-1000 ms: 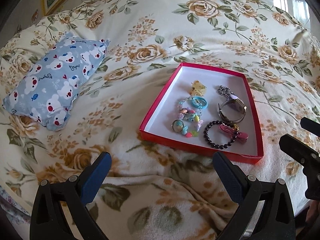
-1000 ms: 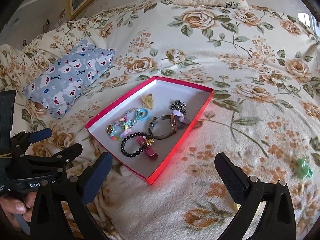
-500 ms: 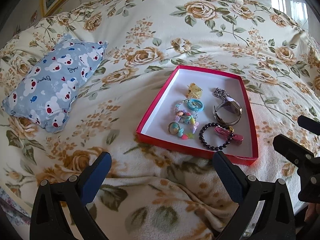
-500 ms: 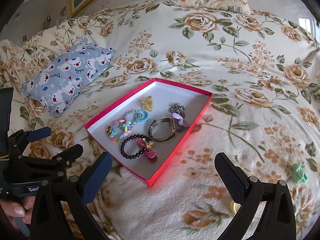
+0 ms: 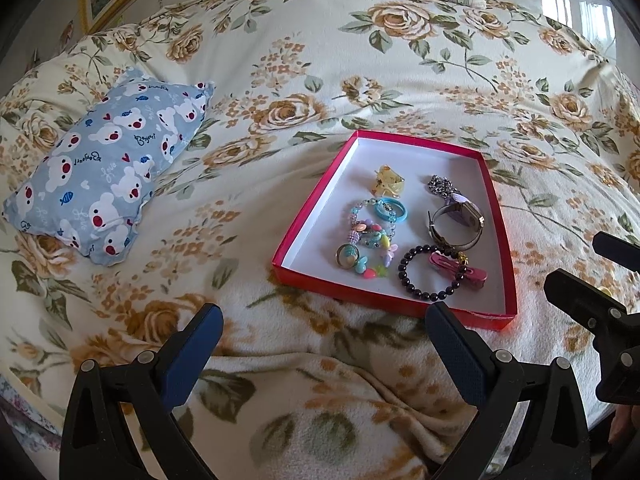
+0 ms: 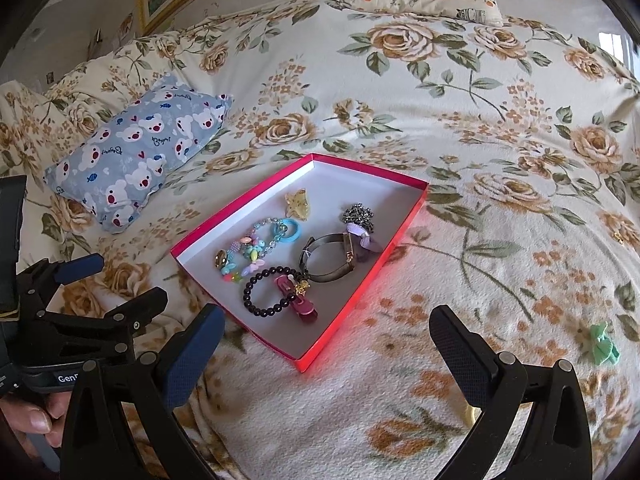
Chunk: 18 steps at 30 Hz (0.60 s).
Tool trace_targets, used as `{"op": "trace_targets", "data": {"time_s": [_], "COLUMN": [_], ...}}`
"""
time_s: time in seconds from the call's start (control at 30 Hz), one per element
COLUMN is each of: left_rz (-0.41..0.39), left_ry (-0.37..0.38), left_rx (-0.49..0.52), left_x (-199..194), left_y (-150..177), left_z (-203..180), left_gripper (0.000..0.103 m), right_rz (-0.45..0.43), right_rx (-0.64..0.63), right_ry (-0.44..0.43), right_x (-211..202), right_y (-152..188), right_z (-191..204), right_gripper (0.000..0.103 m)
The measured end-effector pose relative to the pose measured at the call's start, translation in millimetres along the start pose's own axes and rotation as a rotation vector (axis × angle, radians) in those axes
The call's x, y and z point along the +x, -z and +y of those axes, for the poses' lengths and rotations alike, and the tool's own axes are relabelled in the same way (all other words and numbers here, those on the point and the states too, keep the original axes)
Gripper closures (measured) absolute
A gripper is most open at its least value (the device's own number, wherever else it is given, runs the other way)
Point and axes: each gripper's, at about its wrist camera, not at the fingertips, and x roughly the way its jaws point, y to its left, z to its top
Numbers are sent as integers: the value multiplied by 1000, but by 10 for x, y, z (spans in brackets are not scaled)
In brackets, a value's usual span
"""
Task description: Organize jewelry
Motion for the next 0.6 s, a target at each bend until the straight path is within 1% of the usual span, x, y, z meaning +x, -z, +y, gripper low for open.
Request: {"op": "trace_targets", "data": {"time_s": [0.4,0.6], "left_rz": [1,0], "left_ry": [3,3], "left_rx": [-5,-6], "left_x": [0,-1], "left_y": [6,3], "left_z": [11,6], "left_gripper": [1,1], "right_rz": [7,-4], "right_rx": [6,3], "right_ry": [-7,-8], "right_x": [5,-2], "right_y": [12,13], "right_z": [15,25], "right_gripper": [0,0]}}
